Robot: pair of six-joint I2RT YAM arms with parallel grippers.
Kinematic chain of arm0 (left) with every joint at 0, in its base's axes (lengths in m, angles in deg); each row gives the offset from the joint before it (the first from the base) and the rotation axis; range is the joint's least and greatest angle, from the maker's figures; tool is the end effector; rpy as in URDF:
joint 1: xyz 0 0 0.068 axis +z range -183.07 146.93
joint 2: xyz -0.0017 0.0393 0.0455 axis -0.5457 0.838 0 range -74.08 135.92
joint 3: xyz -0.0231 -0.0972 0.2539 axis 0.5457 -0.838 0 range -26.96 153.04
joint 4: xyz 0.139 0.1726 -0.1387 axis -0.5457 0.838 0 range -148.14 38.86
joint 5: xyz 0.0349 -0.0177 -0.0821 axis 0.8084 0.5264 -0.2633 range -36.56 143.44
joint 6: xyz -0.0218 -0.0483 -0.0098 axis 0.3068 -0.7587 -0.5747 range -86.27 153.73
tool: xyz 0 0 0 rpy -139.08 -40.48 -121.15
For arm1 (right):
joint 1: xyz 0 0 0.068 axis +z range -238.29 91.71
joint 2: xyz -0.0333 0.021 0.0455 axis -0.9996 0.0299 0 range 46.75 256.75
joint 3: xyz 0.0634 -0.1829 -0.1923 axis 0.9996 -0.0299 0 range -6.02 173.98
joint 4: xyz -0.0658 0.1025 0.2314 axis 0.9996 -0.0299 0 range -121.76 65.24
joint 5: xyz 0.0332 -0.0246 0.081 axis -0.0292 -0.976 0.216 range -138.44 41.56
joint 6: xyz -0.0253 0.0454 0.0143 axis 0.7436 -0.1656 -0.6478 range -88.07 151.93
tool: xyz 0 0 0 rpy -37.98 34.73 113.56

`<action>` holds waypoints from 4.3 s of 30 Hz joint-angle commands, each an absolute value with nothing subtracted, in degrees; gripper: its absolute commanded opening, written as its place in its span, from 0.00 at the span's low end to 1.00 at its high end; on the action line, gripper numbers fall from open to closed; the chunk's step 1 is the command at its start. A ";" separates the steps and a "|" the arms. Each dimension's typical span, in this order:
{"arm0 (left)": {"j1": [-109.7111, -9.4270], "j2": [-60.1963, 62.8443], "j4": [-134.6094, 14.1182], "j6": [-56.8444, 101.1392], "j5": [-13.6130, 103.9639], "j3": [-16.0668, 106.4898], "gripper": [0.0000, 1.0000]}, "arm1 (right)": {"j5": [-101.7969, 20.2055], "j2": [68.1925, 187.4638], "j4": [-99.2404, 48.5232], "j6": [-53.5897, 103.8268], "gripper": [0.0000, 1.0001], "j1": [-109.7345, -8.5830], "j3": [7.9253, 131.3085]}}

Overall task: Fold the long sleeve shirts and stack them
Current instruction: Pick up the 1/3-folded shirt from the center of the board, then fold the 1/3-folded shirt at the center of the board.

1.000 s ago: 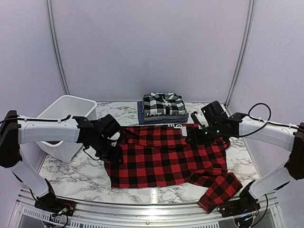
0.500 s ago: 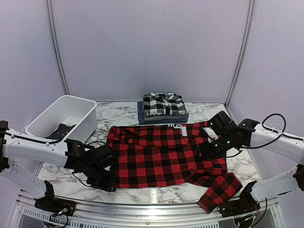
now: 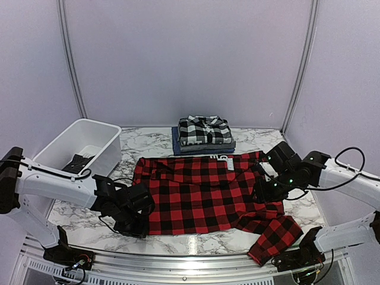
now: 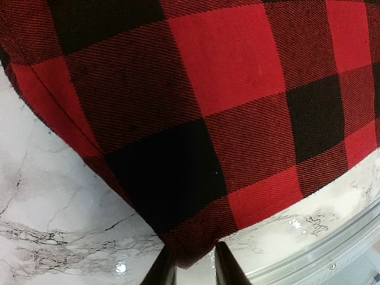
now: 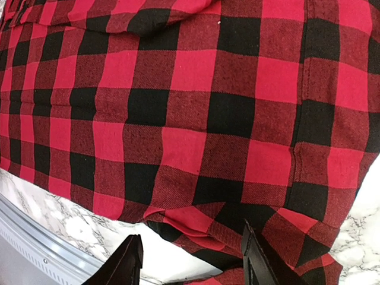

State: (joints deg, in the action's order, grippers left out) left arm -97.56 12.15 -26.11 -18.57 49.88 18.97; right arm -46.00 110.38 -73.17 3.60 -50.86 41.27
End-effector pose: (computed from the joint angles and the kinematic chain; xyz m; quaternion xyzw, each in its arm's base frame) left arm 0.1106 -0.2371 0.1599 0.1096 0.9816 -0.1467 0.0544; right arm 0.1591 0.1237 0.2396 -0.0820 0.9722 0.1360 0.1722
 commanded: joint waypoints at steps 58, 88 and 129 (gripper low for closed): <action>-75.22 17.21 -25.45 -3.49 43.95 30.11 0.00 | -78.43 116.28 -103.30 -38.79 0.00 -10.80 50.92; -68.99 27.38 -25.09 0.51 57.68 43.89 0.00 | -88.30 129.43 -25.86 31.47 0.00 -54.17 72.47; -68.70 16.84 -29.31 -1.73 56.59 36.93 0.47 | -40.21 132.79 -36.62 32.67 0.00 -53.61 76.52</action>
